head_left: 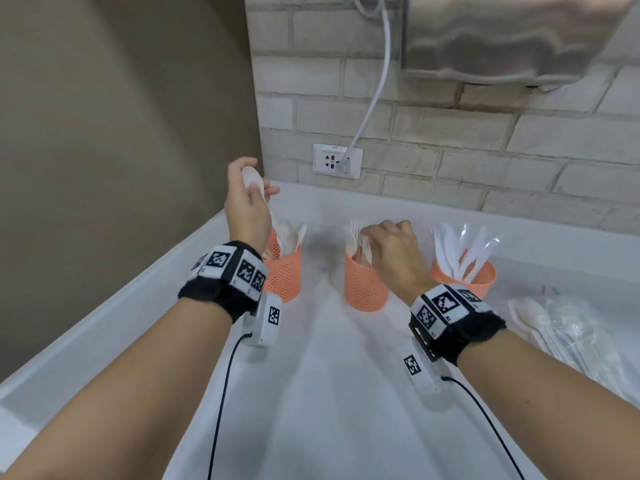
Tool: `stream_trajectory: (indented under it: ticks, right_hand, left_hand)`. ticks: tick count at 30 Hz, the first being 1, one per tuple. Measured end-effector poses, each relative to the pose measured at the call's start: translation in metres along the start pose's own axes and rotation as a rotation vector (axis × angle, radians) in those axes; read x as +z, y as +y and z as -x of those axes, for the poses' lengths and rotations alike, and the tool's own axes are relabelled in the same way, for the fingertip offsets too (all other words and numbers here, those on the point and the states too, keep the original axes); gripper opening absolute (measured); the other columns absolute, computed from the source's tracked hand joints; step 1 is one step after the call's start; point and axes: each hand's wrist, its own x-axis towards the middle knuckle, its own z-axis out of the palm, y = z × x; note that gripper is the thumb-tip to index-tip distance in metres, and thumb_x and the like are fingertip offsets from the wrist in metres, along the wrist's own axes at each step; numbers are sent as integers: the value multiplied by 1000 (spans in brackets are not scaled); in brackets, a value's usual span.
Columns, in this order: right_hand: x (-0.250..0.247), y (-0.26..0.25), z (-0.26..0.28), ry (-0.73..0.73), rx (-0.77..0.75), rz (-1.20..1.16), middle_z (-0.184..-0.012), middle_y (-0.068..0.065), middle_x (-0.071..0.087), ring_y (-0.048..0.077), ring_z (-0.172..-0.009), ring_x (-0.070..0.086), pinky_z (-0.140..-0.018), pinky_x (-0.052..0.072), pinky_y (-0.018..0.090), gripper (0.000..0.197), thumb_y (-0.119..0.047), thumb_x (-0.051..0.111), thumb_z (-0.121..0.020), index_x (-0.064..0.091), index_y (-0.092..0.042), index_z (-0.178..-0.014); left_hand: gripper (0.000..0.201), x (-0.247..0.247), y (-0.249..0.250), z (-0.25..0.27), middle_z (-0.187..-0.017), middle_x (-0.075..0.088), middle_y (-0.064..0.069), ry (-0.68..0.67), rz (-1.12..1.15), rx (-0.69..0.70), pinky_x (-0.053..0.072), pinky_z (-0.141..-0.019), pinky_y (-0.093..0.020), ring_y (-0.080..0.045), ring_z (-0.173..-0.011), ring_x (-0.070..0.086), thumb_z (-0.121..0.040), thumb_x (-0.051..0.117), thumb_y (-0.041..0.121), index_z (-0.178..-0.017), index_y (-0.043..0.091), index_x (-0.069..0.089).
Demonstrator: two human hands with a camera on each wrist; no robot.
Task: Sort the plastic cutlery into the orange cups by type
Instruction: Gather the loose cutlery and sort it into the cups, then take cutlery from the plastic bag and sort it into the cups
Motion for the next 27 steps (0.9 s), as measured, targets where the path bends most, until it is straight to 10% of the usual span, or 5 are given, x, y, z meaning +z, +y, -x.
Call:
stream_trajectory:
  ticks: [9,14,19,23,27]
  right_hand:
    - [-33,-6,17,96,-7,-91,-117,11,52,28,-111,41,-91,31,31,38,-12,53,-89,51,-14,-127]
    - [-75,16,40,226,73,-151,-102,9,57,25,-102,45,-87,33,28,27,-8,55,-88,59,-10,-114]
    - [-102,85,77,198,451,46,-101,11,63,33,-107,49,-92,36,43,26,-12,59,-83,61,-11,-109]
    - [-117,143,122,-32,963,240,-138,18,36,35,-131,32,-106,30,51,84,-44,72,-70,31,-20,-140]
    - [-124,171,152,-238,1187,-43,-148,21,32,37,-133,38,-102,39,43,119,-59,74,-65,7,-6,-148]
  left_hand:
    - [49,11,-32,8,-134,37,-16,-115,-367,-125,31,-99,-21,-23,-124,43,-86,35,-7,-131,10,45]
    - [33,28,-10,33,-113,50,-12,-130,-335,18,42,-92,-29,-23,-100,52,-81,41,-8,-108,5,56]
    - [25,72,23,105,-78,52,4,-603,-50,-1,42,-59,-21,-20,-68,52,-81,46,-1,-79,24,53]
    - [22,109,30,159,-80,50,5,-1011,-91,-88,40,-54,-14,-16,-62,54,-88,48,2,-85,24,53]
    - [14,139,30,202,-86,50,5,-1238,-163,-235,43,-62,-22,-13,-65,57,-89,50,11,-100,19,52]
